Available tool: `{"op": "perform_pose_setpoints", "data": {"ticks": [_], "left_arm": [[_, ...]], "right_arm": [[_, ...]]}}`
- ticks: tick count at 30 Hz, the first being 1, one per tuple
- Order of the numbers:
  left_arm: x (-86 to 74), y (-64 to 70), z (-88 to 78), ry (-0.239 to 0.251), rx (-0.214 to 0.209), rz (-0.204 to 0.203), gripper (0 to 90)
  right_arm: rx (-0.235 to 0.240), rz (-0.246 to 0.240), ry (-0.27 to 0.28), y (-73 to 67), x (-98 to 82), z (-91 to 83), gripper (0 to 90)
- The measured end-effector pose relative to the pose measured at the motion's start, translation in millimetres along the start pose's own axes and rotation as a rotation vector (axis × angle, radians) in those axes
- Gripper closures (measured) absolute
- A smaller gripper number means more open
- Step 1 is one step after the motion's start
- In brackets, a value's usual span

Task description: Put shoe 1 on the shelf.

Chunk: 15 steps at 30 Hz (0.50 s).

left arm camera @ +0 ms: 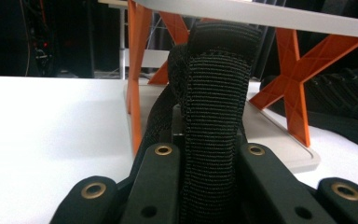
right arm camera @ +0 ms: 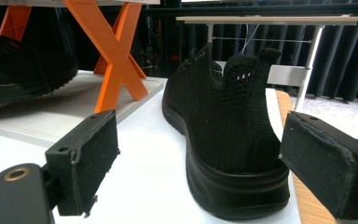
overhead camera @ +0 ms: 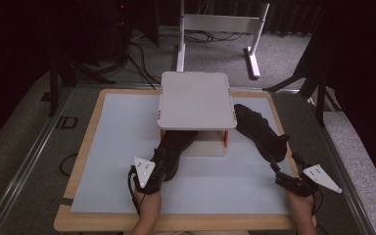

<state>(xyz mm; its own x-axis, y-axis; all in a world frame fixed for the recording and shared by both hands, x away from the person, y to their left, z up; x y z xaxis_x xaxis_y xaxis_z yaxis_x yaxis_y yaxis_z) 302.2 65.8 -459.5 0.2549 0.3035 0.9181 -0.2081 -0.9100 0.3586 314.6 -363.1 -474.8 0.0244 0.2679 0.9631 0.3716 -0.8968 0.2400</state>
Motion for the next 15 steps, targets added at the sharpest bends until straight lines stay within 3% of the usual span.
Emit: {"op": "perform_pose_setpoints", "data": {"ticks": [11,15], "left_arm": [[-6.1,9.9,39.7,0.023,0.117,-0.053,83.2],[-7.4,11.3,52.0,0.030,0.133,-0.037,83.1]], "right_arm": [[-0.003,-0.003,0.002,-0.4,-0.1,-0.1,11.1],[0.002,0.002,0.004,-0.3,0.1,-0.3,11.1]]}}
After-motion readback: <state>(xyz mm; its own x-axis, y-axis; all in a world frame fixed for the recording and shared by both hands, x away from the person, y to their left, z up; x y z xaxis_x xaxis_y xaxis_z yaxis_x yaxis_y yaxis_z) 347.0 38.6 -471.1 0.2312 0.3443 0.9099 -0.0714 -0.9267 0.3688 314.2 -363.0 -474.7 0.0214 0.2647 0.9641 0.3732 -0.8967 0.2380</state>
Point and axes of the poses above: each handheld gripper's, and its own axes: z roughly forward along the jaws, x roughly out of its top, y roughly to its right, the point moved 4 cm from there along z, roughly forward along the jaws, and after that the axes turned 14 degrees about -z, right-handed, at the moved point
